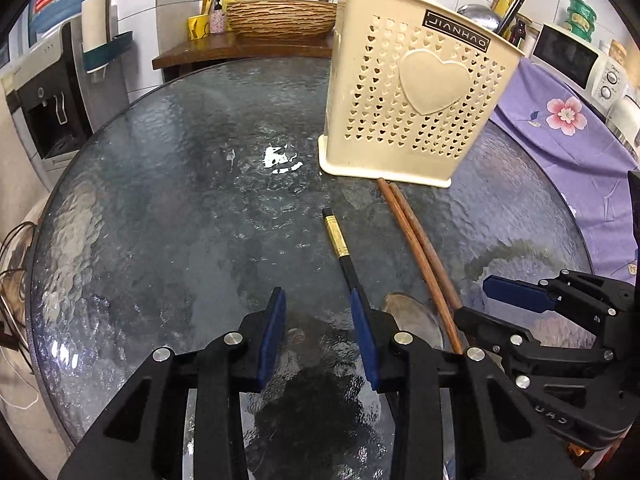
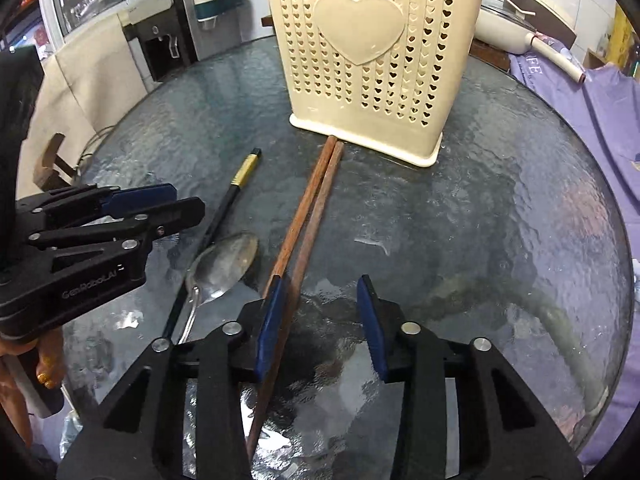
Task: Organize utensils
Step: 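Grasp a brown chopstick with the right tool while the left tool grasps a gold-tipped black chopstick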
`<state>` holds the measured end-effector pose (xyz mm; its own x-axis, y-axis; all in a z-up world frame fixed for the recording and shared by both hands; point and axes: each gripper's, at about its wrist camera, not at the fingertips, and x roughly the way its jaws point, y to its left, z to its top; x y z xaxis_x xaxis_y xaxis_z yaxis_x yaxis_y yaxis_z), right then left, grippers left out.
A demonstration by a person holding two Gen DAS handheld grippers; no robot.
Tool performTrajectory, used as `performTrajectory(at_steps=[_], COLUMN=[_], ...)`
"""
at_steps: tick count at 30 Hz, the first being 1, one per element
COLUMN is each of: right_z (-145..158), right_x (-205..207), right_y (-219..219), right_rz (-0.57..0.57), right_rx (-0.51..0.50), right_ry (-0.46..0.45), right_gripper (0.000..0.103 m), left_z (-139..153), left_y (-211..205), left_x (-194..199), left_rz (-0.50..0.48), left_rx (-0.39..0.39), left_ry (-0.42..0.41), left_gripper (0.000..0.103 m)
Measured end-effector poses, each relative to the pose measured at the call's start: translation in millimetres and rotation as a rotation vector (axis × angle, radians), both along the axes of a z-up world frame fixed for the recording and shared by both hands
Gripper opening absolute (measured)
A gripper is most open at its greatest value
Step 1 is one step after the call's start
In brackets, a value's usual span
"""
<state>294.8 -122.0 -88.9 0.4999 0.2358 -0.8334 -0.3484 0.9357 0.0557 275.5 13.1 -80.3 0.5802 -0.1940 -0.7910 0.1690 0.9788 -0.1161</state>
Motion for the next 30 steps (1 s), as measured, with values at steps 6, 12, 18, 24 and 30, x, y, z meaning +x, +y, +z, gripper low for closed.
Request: performTrajectory(at_steps=[6, 12, 18, 24, 30], right_z=[1.0, 2.5, 4.7, 5.4, 6.0], right_x=[15.3, 37.3, 68.3, 93.9, 100.2], right_y=[10.4, 16.8, 21.2, 27.1, 29.6], right_rz=[-0.017, -0.028, -0.045, -0.053, -0.054], right_rx=[-0.041, -0.052, -0.052, -0.058, -0.062], right_ry=[-0.004, 0.008, 0.029, 0.035, 0.024], right_gripper=[0.034, 0.027, 0.021, 0.017, 0.009], left_z=[-2.6, -2.3, -3.1, -3.2, -3.6], left_y=[-11.1, -13.2, -21.1, -29.1, -27.3], left_x=[8.9, 19.7, 34.5, 50.6, 58.3], left_rz=[-0.014, -0.01, -0.018, -0.025, -0.022], left_rx=[0.019, 0.02, 0.031, 0.066, 0.082], left_ry=[0.015, 0.023, 0.035, 0.036, 0.032], left_gripper=[0.033, 0.033, 0.032, 0.022, 0.01])
